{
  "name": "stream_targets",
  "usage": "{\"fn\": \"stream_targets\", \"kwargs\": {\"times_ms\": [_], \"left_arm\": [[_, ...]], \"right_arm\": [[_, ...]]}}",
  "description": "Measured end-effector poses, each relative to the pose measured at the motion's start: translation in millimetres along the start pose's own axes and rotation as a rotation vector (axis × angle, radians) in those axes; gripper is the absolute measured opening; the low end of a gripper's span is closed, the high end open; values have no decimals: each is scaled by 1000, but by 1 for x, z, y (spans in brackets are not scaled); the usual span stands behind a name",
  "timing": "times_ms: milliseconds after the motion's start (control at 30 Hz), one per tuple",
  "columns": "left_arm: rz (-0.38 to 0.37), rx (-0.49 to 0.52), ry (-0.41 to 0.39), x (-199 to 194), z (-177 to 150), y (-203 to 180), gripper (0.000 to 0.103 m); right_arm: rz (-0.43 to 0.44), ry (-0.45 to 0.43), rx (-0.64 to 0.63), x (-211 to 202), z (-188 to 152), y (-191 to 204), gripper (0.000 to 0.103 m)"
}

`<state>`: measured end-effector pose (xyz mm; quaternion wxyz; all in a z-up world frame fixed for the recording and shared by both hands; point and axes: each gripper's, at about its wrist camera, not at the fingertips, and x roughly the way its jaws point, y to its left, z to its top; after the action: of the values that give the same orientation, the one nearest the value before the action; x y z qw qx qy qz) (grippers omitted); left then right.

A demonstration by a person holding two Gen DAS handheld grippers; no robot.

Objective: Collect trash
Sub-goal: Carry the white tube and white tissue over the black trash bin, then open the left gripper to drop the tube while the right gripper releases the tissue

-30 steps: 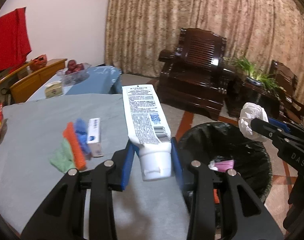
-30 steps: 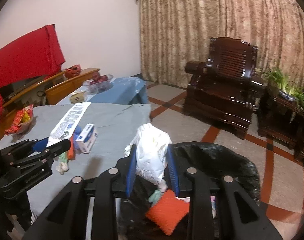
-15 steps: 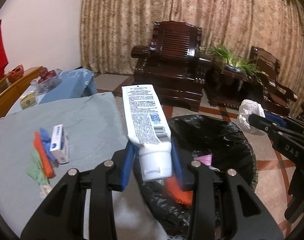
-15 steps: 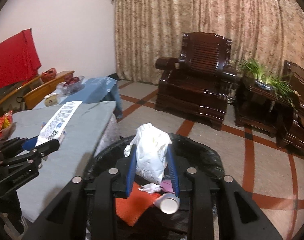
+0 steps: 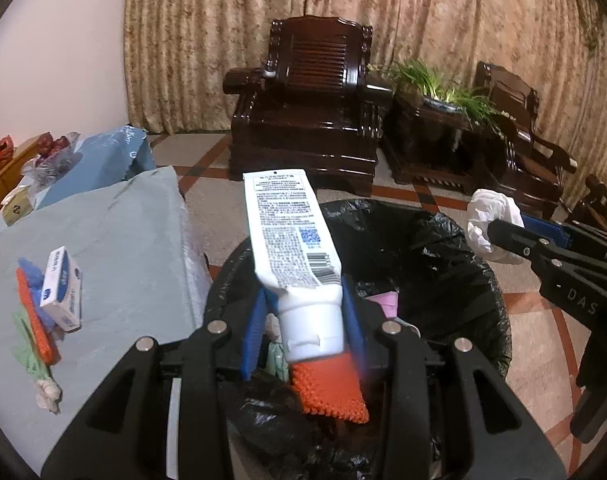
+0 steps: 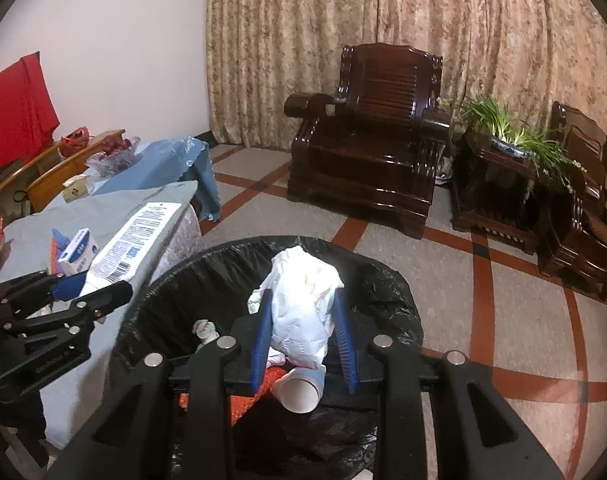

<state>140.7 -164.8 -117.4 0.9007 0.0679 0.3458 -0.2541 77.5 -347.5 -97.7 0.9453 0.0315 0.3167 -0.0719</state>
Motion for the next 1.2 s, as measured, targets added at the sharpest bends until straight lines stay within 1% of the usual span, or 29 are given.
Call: {"fn": "stream_targets", "kwargs": {"times_ms": [267,667,1000,1033,1067,1100,1133,1167,1200], "left_arm": [[-16,-3,31,25,7,-2,34],[-15,-2,33,30,12,0,34],[-28,0,39,33,10,2,35],[-32,2,44,34,9,0,36],[-36,1,53,35,9,0,41],[-40,-4,53,35,8,1,58],[-44,-18,41,32,8,4,66],[-43,-24,32,30,7,5,72],[-46,-27,23,27,7,6,72]], "right_arm": [[-7,33,5,19,-8,-4,29],[-5,37,6,22,-10,-8,29],[-3,40,-2,27,-10,-8,31],[-5,42,-2,29,-10,-9,33],[-9,43,0,29,-10,-9,36],[-10,46,4,30,-10,-10,44],[-9,49,9,31,-11,-11,49],[-11,47,9,30,-11,-11,54],[-15,45,7,30,-11,-12,66]]}}
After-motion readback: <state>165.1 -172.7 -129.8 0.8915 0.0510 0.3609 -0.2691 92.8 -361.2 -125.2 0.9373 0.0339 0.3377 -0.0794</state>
